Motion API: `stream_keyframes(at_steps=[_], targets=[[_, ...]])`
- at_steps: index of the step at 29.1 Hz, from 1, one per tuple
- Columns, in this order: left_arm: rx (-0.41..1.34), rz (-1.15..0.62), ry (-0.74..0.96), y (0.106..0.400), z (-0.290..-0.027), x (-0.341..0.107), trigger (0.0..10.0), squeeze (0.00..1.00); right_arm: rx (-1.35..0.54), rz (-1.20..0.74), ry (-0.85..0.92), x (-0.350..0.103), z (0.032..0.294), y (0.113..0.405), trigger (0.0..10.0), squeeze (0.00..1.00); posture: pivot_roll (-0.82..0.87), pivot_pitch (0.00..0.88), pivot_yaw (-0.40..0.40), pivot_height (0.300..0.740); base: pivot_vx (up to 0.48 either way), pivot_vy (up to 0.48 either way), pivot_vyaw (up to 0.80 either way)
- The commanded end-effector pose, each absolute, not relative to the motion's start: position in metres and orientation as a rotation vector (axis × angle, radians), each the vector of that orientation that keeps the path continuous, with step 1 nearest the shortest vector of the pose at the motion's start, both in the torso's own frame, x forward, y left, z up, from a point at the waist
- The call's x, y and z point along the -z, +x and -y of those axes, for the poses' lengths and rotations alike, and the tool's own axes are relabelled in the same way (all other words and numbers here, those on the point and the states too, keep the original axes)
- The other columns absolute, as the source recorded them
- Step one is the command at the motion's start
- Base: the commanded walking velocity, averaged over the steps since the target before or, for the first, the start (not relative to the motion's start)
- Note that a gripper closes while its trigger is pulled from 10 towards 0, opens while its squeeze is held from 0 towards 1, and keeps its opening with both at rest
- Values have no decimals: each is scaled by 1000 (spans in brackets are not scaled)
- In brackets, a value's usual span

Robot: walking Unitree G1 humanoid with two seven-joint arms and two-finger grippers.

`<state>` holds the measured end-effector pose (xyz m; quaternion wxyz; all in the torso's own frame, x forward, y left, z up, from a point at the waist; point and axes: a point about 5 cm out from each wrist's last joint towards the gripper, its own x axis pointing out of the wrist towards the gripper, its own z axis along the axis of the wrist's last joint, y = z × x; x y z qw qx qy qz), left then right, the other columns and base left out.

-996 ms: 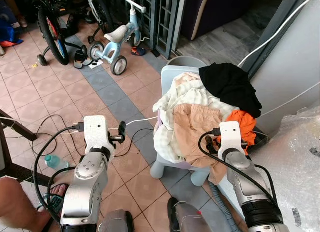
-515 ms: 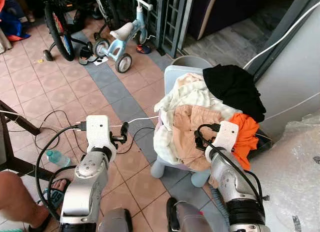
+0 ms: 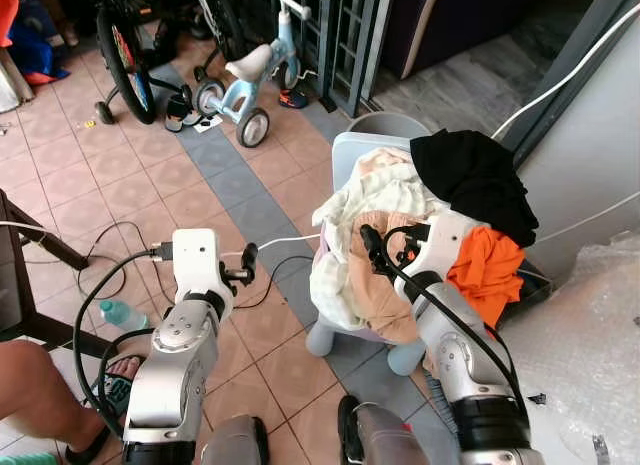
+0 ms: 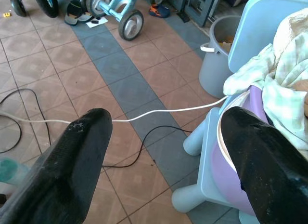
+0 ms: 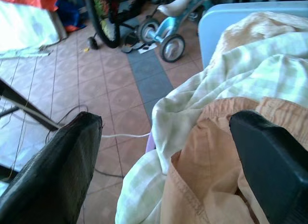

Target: Clothes washing

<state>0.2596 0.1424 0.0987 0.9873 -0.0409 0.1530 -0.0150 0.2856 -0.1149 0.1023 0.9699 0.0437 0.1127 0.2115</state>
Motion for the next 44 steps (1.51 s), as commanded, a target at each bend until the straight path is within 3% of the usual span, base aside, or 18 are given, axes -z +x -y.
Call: stream_keyframes(at_steps=[1, 6, 12, 13, 14, 15, 34, 44], targets=[[23, -334, -82, 255, -145, -94, 10000, 0, -527, -282, -5, -96, 107, 276, 10000, 0, 26, 151, -20, 740, 0, 0, 0], [62, -340, -77, 255, -141, -94, 10000, 0, -543, -484, -175, -64, 133, 268, 10000, 0, 29, 152, -23, 740, 0, 0, 0], [93, -357, -71, 252, -138, -91, 10000, 0, -532, -572, -311, -52, 152, 265, 10000, 0, 29, 151, -21, 740, 0, 0, 0], [97, -356, -67, 252, -137, -91, 10000, 0, -522, -572, -357, -50, 155, 266, 6039, 0, 29, 150, -21, 740, 0, 0, 0], [100, -355, -64, 252, -137, -92, 10000, 0, -508, -575, -399, -48, 159, 266, 431, 0, 28, 151, -21, 740, 0, 0, 0], [102, -354, -63, 252, -137, -92, 10000, 0, -493, -575, -419, -47, 161, 267, 0, 0, 28, 150, -19, 740, 0, 0, 0], [105, -342, -42, 258, -135, -96, 10000, 0, -506, -572, -460, -42, 160, 271, 0, 0, 20, 158, -15, 740, 0, 0, 0], [100, -345, -45, 256, -134, -94, 10000, 0, -523, -578, -377, -43, 152, 271, 0, 0, 17, 153, -20, 740, 0, 0, 0]])
